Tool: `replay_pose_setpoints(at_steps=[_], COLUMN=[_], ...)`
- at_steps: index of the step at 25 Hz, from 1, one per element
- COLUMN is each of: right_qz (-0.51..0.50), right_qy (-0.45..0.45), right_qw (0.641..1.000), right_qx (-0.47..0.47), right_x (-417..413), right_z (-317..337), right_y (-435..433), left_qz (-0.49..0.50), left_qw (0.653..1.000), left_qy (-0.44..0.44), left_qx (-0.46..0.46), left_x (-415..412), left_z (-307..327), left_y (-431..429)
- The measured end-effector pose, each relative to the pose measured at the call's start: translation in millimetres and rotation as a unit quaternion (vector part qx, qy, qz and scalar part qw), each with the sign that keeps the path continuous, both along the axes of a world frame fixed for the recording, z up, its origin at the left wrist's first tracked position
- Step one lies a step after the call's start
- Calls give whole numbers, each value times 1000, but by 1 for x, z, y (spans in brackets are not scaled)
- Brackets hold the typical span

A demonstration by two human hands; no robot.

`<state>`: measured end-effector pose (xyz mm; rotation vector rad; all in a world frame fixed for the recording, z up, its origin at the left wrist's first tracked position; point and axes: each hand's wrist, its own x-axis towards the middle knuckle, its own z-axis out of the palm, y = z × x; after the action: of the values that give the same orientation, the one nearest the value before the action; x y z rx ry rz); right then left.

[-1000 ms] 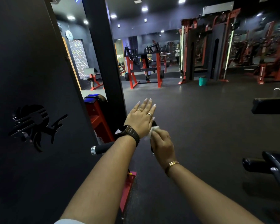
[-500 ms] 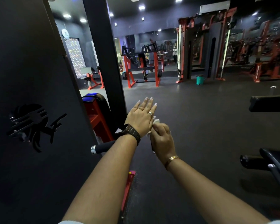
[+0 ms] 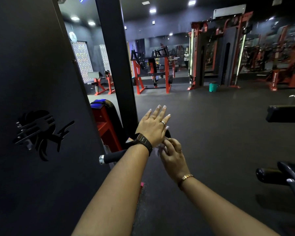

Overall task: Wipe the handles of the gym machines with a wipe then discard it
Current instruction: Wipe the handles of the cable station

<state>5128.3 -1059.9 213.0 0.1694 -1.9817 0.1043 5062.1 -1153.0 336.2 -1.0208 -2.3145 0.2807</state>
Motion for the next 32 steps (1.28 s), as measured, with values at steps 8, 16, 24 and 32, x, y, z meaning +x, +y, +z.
replay_pose_setpoints(at_steps=[8, 16, 24, 32], right_qz=[16, -68, -83, 52], right_qy=[-199, -169, -223, -258], right_qw=[942, 955, 953, 754], right_qx=[270, 233, 189, -602], right_x=[23, 13, -5, 23], right_z=[-45, -22, -3, -63], right_y=[18, 6, -21, -5], left_qz=[0, 4, 11, 12], left_qw=[1000, 1000, 1000, 1000], left_qy=[-13, -7, -7, -2], left_qx=[5, 7, 9, 24], left_x=[1, 2, 2, 4], left_z=[1, 0, 1, -1], left_y=[-1, -1, -1, 1])
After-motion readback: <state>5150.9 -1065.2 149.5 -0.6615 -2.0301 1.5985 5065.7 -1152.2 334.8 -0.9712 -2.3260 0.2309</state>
